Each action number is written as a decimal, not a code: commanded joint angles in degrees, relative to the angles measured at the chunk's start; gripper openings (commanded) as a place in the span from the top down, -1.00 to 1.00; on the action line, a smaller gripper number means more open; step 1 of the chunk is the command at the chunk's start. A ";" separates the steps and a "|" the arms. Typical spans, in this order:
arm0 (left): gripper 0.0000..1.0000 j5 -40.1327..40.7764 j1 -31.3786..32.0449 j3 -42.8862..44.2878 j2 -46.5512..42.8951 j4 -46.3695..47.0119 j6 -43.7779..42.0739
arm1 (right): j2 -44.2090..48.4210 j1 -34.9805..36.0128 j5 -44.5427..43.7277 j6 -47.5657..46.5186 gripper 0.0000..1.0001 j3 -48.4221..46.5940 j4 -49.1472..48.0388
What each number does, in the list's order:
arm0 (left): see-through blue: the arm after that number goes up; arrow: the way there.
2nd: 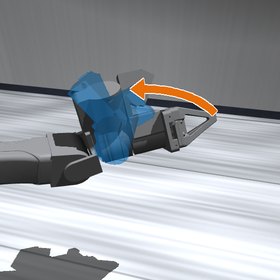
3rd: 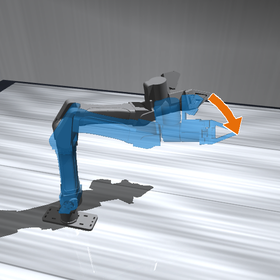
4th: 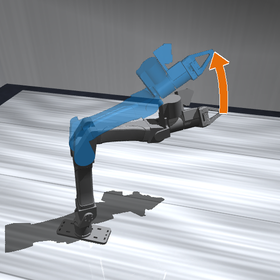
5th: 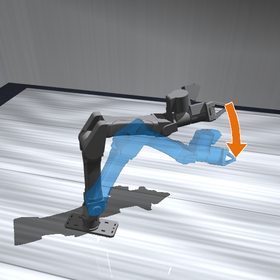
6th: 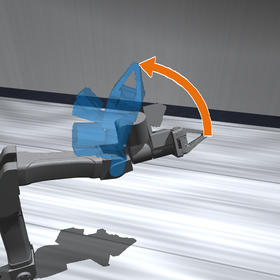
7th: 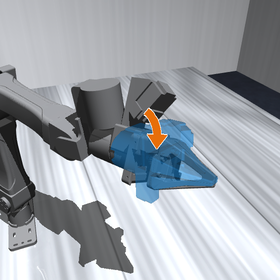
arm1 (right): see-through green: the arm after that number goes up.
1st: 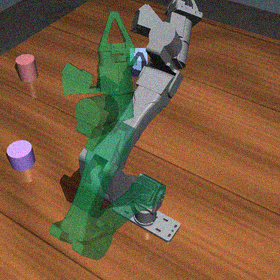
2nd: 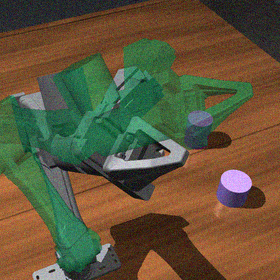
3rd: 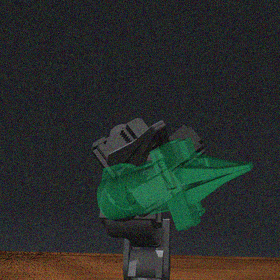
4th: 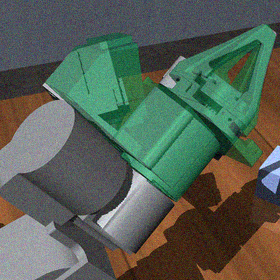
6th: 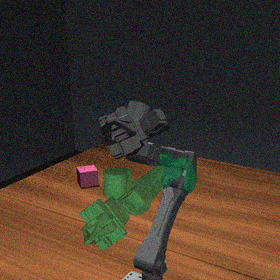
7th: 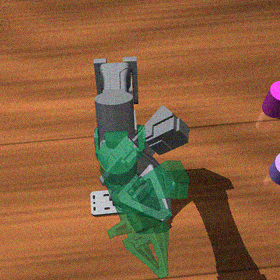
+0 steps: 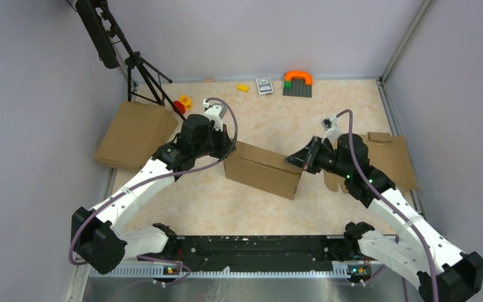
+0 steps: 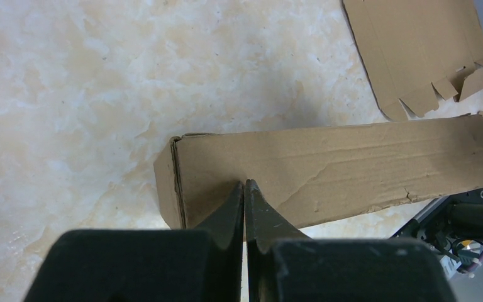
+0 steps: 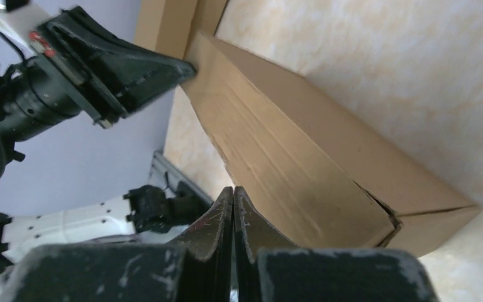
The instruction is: Fold the paper box
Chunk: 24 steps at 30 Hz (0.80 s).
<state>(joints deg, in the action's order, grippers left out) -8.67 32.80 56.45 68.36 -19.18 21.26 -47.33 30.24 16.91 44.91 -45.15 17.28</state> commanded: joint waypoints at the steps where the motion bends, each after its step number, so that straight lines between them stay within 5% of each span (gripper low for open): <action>1: 1.00 -1.29 0.08 -2.04 0.04 -1.57 -0.26 | 0.57 -3.96 15.55 14.41 1.00 8.71 -17.55; 12: 1.00 -1.54 0.09 -1.91 0.26 -1.26 -0.16 | 1.59 -5.95 14.46 18.99 1.00 18.34 -20.17; 20: 1.00 -1.70 0.13 -1.63 0.47 -1.30 -0.17 | -1.18 -6.20 15.30 16.40 1.00 9.06 -17.62; 24: 1.00 -1.69 0.10 -1.69 0.53 -1.46 -0.16 | -0.66 -6.83 15.03 16.36 1.00 11.65 -18.21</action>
<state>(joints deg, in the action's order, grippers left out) -9.72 32.75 56.01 68.38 -18.41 21.30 -48.47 24.69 31.40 62.24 -33.17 -0.14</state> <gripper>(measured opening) 0.001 0.002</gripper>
